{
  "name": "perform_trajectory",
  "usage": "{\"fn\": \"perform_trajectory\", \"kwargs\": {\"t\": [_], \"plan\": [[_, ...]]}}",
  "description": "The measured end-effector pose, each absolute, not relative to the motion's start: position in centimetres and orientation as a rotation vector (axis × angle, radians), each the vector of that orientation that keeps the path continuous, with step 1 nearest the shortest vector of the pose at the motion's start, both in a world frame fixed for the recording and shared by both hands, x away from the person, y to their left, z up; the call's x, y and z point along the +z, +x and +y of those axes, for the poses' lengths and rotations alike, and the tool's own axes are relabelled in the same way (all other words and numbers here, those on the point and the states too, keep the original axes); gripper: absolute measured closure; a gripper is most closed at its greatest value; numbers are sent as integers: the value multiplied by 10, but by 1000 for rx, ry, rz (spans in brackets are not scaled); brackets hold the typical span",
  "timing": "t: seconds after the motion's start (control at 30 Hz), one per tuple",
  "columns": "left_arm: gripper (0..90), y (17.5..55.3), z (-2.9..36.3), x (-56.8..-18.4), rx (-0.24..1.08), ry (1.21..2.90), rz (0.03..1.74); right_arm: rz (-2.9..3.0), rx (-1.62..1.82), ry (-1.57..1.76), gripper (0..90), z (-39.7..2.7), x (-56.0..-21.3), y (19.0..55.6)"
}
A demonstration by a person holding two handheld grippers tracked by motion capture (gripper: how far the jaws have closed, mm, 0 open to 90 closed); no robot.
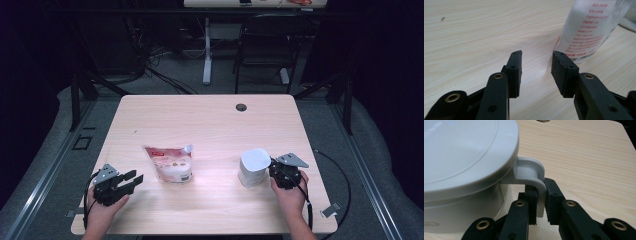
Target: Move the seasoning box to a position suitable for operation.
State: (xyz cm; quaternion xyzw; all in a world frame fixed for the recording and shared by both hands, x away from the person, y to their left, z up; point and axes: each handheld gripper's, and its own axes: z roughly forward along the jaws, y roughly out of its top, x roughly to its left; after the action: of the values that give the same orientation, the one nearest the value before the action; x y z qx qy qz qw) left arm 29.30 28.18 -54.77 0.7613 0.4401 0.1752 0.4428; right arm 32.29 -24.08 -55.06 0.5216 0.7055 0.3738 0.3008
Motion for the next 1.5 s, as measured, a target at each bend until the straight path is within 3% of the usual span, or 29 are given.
{"fn": "perform_trajectory", "kwargs": {"t": [0.43, 0.53, 1.1, 1.5], "plan": [[602, 293, 281, -549, 435, 1897, 1085, 1863, 1026, 1423, 802, -243, -551, 319], [593, 293, 281, -549, 433, 1901, 1085, 1889, 1069, 1422, 764, -247, -552, 317], [590, 294, 282, -549, 433, 1903, 1083, 1958, 1072, 1374, 812, -253, -549, 309], [590, 293, 284, -549, 433, 1895, 1088, 1955, 1225, 1398, 752, -264, -541, 295]]}}
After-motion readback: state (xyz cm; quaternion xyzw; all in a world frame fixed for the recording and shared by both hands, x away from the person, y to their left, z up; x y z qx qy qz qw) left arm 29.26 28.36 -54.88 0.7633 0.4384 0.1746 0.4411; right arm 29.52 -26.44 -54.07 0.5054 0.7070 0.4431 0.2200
